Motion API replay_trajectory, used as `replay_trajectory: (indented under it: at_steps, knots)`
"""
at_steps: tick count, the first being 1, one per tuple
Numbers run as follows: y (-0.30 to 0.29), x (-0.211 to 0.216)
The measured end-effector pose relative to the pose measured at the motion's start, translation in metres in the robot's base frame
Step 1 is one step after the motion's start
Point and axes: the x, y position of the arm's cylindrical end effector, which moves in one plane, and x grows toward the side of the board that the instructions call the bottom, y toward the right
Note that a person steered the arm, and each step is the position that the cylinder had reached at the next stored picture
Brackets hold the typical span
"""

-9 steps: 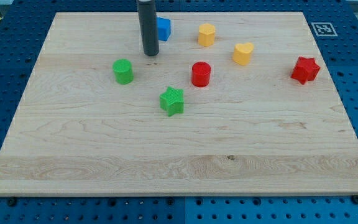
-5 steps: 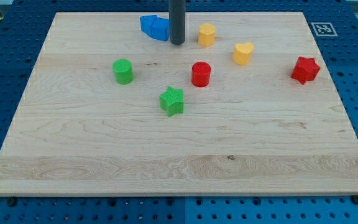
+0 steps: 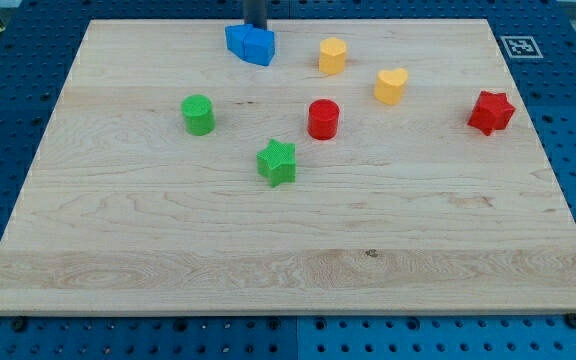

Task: Move the blue triangle diagonally to the green star

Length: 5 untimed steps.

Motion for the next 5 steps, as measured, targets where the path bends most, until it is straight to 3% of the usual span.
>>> replay_trajectory:
  at_steps: [2, 5]
  knots:
    - [-0.002, 0.032]
    - [-0.057, 0.035]
